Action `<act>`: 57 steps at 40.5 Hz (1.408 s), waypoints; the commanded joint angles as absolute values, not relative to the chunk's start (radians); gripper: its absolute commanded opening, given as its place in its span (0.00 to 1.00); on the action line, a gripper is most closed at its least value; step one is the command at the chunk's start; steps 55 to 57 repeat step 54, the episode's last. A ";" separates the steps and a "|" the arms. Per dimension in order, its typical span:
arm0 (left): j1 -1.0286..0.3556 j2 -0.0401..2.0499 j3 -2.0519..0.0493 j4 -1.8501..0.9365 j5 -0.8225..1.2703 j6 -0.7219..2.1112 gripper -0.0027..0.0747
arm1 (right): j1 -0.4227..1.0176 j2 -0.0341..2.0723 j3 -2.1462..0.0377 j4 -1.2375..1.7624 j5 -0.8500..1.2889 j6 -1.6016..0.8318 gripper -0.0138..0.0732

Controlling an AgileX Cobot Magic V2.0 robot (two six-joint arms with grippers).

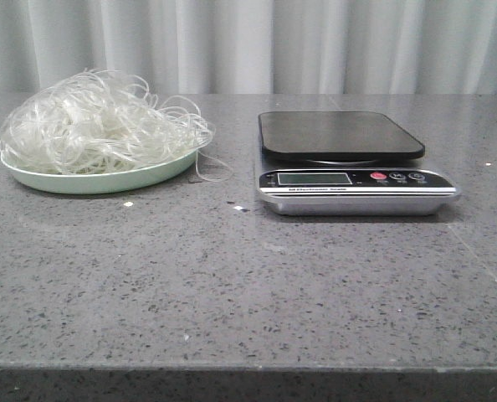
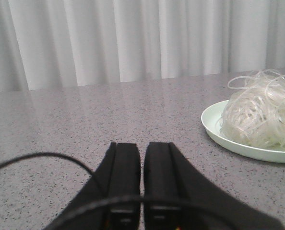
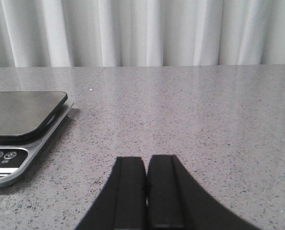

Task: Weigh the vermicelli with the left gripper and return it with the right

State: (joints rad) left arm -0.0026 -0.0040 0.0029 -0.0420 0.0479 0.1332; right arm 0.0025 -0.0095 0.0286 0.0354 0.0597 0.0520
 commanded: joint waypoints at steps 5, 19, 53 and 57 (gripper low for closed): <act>-0.008 -0.024 0.010 -0.044 -0.027 0.122 0.22 | -0.005 -0.028 0.019 0.020 -0.014 0.042 0.33; -0.008 -0.024 0.010 -0.044 -0.027 0.122 0.22 | -0.063 -0.028 0.019 0.020 0.000 0.042 0.33; -0.008 -0.024 0.010 -0.044 -0.027 0.122 0.22 | -0.063 -0.028 0.019 0.020 0.000 0.042 0.33; -0.008 -0.024 0.010 -0.044 -0.027 0.122 0.22 | -0.063 -0.028 0.019 0.020 0.000 0.042 0.33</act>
